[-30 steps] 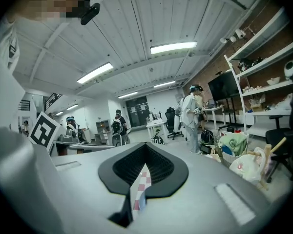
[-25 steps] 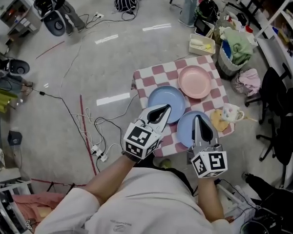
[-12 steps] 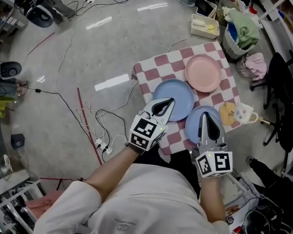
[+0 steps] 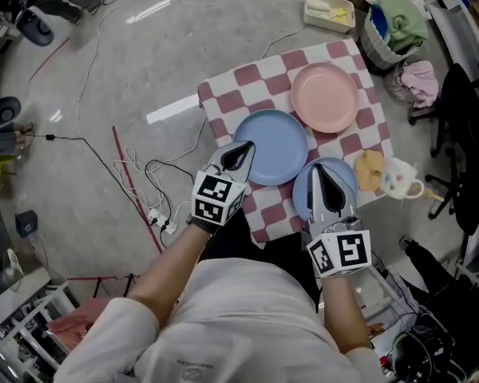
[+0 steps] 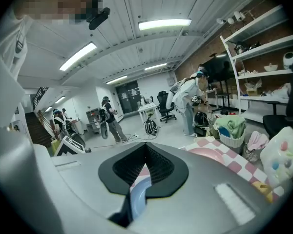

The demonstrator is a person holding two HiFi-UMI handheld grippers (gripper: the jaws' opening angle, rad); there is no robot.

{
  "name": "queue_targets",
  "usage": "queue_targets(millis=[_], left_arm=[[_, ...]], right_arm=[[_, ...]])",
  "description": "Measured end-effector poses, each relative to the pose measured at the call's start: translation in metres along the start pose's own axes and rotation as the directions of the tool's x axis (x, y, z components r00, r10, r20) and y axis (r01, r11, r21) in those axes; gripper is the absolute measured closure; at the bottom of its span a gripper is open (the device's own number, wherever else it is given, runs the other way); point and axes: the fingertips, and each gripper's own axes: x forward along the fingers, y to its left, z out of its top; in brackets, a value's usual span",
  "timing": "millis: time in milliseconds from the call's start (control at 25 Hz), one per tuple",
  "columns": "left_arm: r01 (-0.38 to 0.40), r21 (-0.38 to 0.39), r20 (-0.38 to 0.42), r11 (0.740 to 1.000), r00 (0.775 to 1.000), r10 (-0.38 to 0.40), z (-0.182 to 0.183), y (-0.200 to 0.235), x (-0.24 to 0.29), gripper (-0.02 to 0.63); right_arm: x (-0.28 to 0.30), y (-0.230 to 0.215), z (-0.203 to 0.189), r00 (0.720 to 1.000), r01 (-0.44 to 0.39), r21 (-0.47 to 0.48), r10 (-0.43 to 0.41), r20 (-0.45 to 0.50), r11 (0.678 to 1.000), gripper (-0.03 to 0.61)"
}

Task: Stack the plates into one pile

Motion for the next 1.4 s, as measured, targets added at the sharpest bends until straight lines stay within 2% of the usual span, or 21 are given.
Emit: queue_targets(millis=[520,800,1000,1240,1400], left_arm=[[-0.144,-0.105,-0.095,0.984,0.986,0.134,-0.058,0.055,0.048,0.606],[-0.211,-0.153,-0.183,0.966,0.966,0.182,-0.102,0.098,0.063,0.595],[-0.202,-0.192,-0.252,0.960,0.956,0.151,-0.139,0.091,0.076,0.580],[-0.185,-0.184,-0.298,0.965,0.946,0.125,-0.150,0.100,0.085,0.580],[-0.206,-0.185,-0.354,0.961,0.926,0.130,-0.165,0.103,0.088,0.580]], right_arm=[[0.052,-0.026,-0.048,0.994,-0.077,0.024,0.078,-0.080,0.997,0.569],[0.061,-0.029,-0.072,0.989,-0.090,0.045,0.095,-0.115,0.995,0.569],[0.052,-0.039,-0.090,0.984,-0.064,0.057,0.072,-0.162,0.996,0.569],[0.061,-0.035,-0.089,0.986,-0.064,0.052,0.072,-0.149,0.997,0.569],[0.060,-0.036,-0.096,0.984,-0.057,0.054,0.065,-0.166,0.997,0.569]])
